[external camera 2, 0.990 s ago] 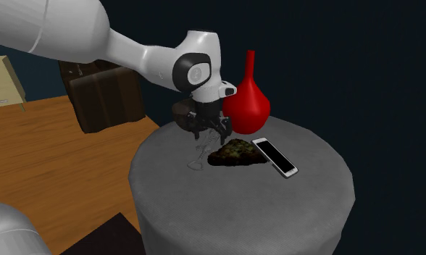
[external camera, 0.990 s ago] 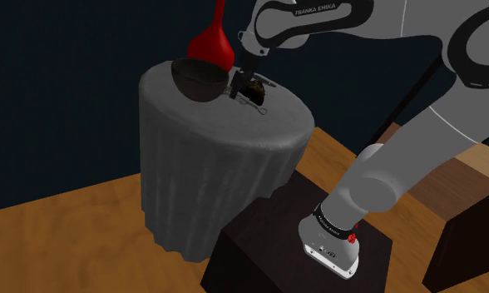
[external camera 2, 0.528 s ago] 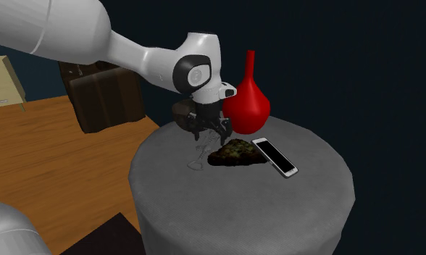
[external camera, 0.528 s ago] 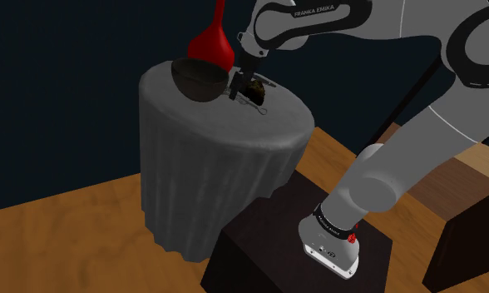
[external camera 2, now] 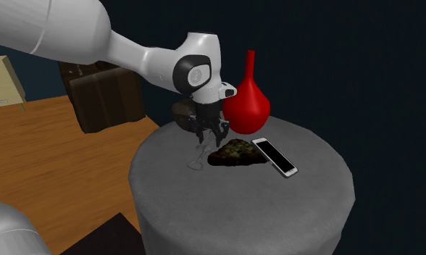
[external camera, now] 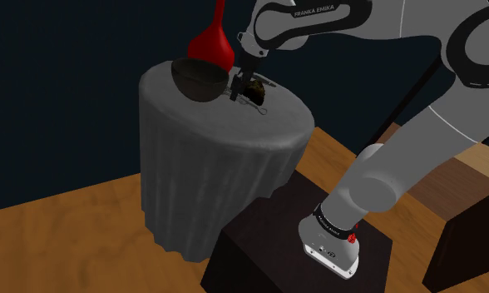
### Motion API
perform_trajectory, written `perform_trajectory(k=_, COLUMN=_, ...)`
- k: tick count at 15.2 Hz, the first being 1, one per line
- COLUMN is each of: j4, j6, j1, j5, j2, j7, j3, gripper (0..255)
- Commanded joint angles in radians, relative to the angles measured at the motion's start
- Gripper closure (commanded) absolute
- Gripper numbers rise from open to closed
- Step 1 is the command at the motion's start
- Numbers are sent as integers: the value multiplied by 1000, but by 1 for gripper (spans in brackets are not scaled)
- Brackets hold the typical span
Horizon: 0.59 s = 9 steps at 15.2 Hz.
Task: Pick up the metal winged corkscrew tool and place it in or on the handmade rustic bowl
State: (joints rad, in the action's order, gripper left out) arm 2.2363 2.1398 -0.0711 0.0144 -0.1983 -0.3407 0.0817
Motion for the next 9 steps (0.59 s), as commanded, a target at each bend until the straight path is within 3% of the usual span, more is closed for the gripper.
perform_trajectory(k=1, j4=0, j6=0, j1=0, j5=0, j2=0, j7=0, j3=0, gripper=255)
perform_trajectory(k=9, j4=-61, j6=-82, j1=0, j5=-2, j2=-21, j7=3, j3=-1, gripper=255)
